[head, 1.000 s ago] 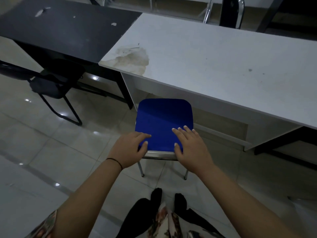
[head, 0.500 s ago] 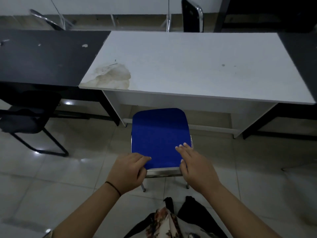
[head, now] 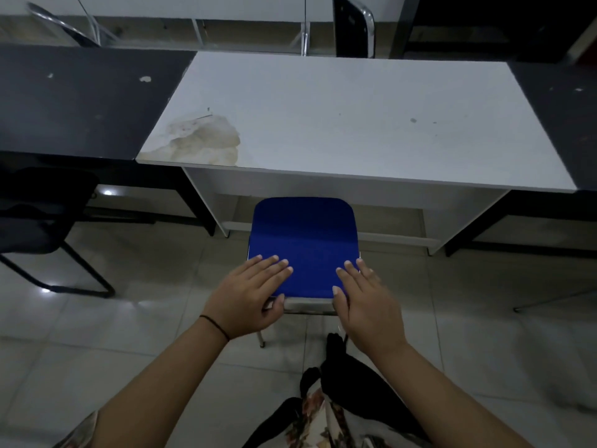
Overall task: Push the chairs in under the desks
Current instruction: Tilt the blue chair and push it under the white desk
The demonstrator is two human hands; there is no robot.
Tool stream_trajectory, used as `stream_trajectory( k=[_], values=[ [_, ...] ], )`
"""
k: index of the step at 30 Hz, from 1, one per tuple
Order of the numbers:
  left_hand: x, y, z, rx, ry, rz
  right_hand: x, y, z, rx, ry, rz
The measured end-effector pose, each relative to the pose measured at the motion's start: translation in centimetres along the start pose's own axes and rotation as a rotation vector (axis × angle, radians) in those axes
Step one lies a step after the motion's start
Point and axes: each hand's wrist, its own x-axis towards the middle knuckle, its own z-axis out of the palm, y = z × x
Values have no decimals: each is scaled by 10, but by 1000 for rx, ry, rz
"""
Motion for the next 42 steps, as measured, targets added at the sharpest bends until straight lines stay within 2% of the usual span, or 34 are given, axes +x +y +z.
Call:
stream_trajectory(
  k=[3, 13, 27, 42],
  values=[
    [14, -15, -1, 3, -39, -15, 13, -3, 4, 14, 19, 33],
    [37, -38, 0, -4, -21, 10, 38, -2, 14, 21, 113, 51],
    [66, -43, 4, -10, 14, -87, 70, 23, 15, -76, 286, -50],
    [67, -45, 2, 2, -78, -193, 73, 21, 5, -70, 165, -56]
  ],
)
